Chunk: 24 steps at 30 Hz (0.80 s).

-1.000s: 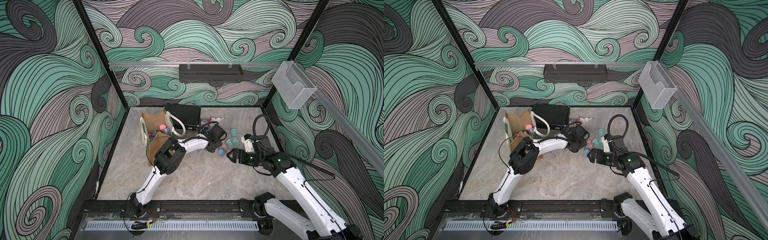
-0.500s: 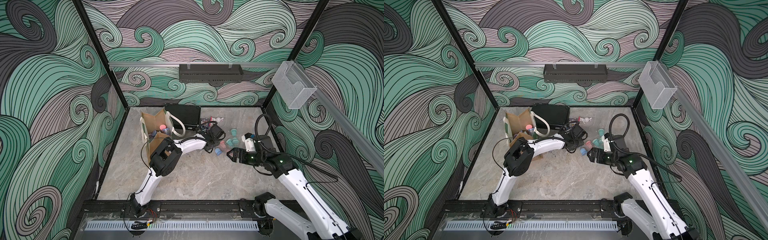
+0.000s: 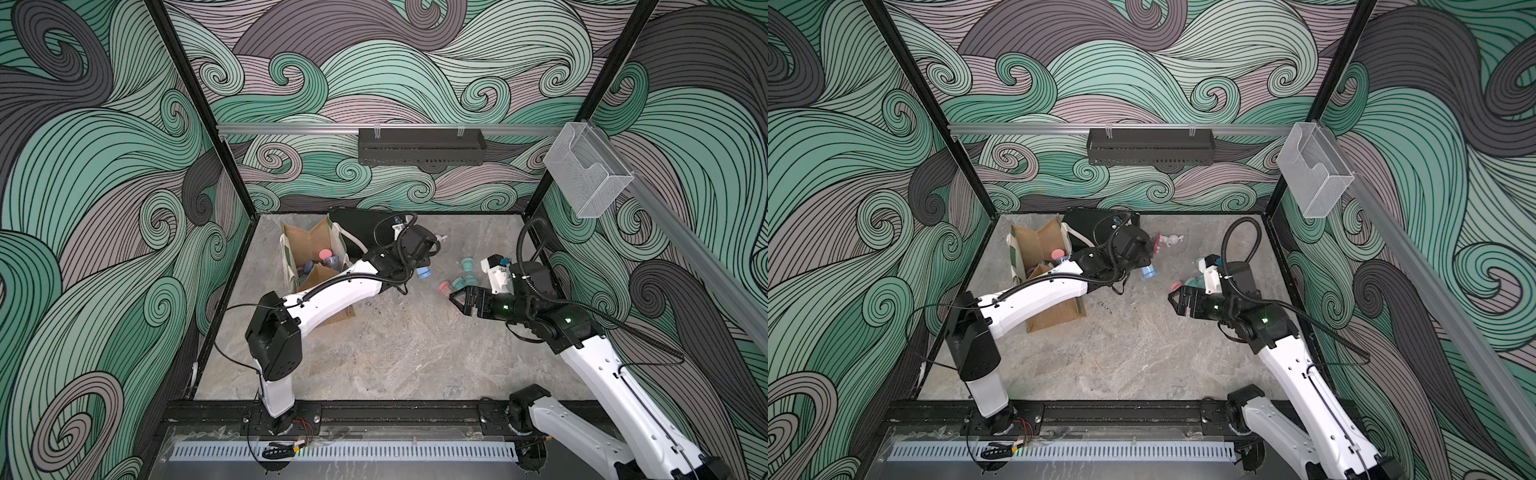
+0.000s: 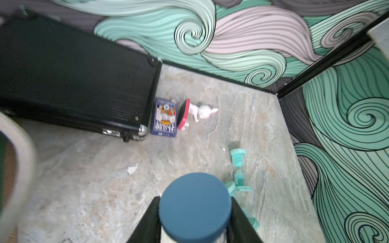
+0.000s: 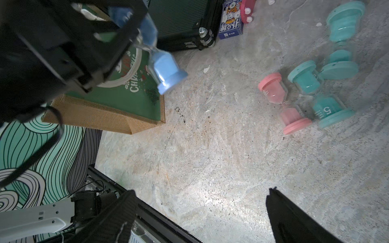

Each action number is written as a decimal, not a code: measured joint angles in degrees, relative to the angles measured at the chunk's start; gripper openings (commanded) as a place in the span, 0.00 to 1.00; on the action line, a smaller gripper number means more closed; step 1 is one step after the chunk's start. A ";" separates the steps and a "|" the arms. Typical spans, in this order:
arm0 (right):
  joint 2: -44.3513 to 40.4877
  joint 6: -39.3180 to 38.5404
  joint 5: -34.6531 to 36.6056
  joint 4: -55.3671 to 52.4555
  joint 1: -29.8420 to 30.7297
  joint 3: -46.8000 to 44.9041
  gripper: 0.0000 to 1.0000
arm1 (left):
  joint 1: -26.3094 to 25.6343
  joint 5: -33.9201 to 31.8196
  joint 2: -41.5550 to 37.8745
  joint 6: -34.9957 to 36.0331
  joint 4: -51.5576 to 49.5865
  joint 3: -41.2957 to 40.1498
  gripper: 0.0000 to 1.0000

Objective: Put the hourglass into the canvas bag
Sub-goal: Pick up the hourglass from the center of the board, then place the hourglass in the canvas bag.

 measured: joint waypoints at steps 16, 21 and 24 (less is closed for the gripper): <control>6.82 1.64 0.00 14.99 16.33 0.52 1.00 | 9.25 -7.30 -17.00 23.12 -12.98 0.76 0.19; 10.10 2.36 -0.35 21.27 19.41 0.68 1.00 | 16.17 -6.05 -19.82 25.38 -15.37 -0.61 0.19; 12.17 2.56 -0.87 24.90 20.63 0.85 1.00 | 20.20 -4.61 -21.99 26.08 -15.15 -3.43 0.19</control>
